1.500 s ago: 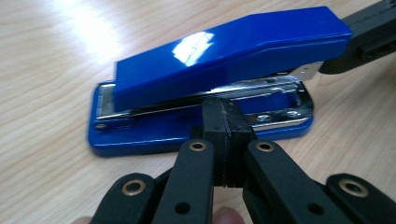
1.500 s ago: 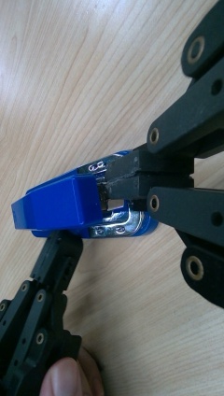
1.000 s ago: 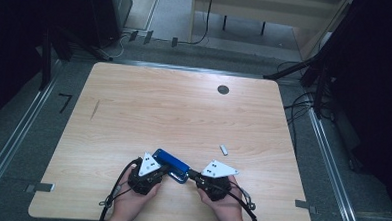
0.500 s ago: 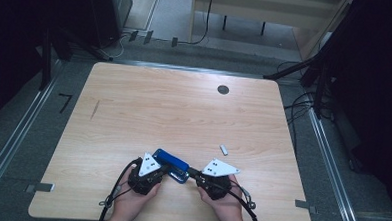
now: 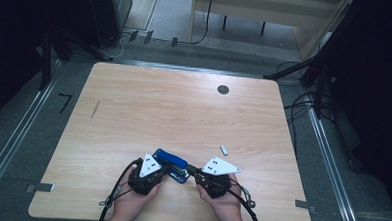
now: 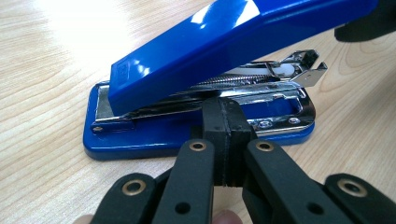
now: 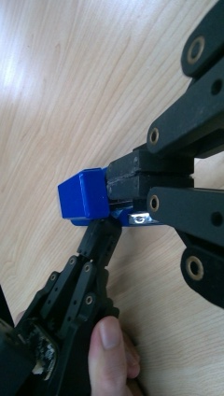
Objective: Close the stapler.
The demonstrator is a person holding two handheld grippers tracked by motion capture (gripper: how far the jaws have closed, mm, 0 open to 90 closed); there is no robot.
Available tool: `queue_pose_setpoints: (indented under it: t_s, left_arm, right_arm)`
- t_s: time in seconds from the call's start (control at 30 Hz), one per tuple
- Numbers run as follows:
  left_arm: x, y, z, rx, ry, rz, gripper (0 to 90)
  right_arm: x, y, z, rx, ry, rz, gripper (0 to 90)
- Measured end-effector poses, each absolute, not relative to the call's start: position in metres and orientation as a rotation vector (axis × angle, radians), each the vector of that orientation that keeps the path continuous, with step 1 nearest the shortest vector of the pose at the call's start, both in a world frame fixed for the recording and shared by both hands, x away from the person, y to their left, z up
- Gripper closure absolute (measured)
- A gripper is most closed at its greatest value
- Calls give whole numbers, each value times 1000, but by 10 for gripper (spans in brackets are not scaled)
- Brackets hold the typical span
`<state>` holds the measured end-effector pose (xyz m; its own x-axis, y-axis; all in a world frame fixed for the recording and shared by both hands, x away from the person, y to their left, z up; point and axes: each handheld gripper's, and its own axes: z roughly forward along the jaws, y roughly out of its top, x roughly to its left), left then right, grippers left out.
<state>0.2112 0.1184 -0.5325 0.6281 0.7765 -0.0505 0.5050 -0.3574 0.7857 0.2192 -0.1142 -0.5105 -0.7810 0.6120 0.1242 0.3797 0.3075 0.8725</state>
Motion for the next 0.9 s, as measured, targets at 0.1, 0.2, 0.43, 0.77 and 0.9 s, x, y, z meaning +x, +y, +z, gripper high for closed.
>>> queue_pose_setpoints:
  t_s: [0.1,0.2,0.43,0.77,0.9]
  left_arm:
    - [211,118,-533,2036,1002,423,900]
    - [211,118,-533,2035,1003,422,900]
    - [211,118,-532,2039,1002,426,900]
    - [210,117,-532,2042,997,439,900]
    - [210,117,-532,2042,998,440,900]
  right_arm:
    - [220,-112,-506,895,2332,1472,900]
    - [220,-111,-504,891,2328,1472,900]
    - [222,-107,-496,872,2309,1494,900]
    - [224,-102,-489,857,2300,1500,900]
    - [225,-100,-486,851,2292,1508,900]
